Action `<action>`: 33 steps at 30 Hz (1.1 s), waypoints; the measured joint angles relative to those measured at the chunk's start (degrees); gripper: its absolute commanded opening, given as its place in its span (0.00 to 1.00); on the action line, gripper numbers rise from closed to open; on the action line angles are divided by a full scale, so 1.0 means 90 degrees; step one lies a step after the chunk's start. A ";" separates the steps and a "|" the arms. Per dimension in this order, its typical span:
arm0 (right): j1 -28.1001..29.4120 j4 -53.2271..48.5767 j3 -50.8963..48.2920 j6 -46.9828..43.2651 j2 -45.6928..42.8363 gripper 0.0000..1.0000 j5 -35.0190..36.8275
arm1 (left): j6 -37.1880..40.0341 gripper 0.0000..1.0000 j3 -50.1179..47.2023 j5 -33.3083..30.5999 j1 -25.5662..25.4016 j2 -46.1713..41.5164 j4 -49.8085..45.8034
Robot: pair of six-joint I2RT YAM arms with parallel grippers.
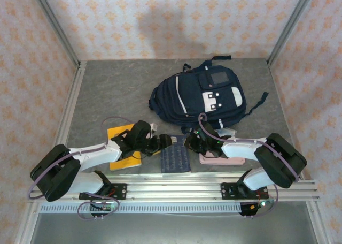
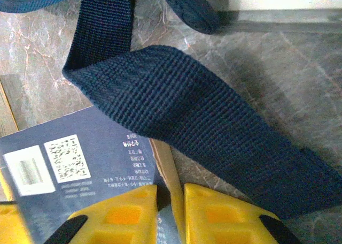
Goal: Pack the student bag
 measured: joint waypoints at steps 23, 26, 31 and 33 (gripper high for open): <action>-0.0029 0.0219 -0.0027 0.0041 0.0000 0.18 0.0238 | -0.0051 0.24 0.0058 0.0206 -0.0114 0.1326 0.1018; -0.0032 0.0158 -0.0022 0.0017 -0.0036 0.19 0.0274 | 0.0117 0.00 0.0228 0.0211 -0.0117 0.1389 0.0855; -0.0073 -0.0398 -0.0022 -0.0180 -0.0549 0.23 0.0457 | 0.0646 0.00 0.0726 0.0172 -0.0117 0.0988 0.0087; -0.0070 -0.0719 -0.0005 -0.0350 -0.0906 0.30 0.0495 | 0.0877 0.00 0.0855 0.0124 -0.0114 0.0639 -0.0316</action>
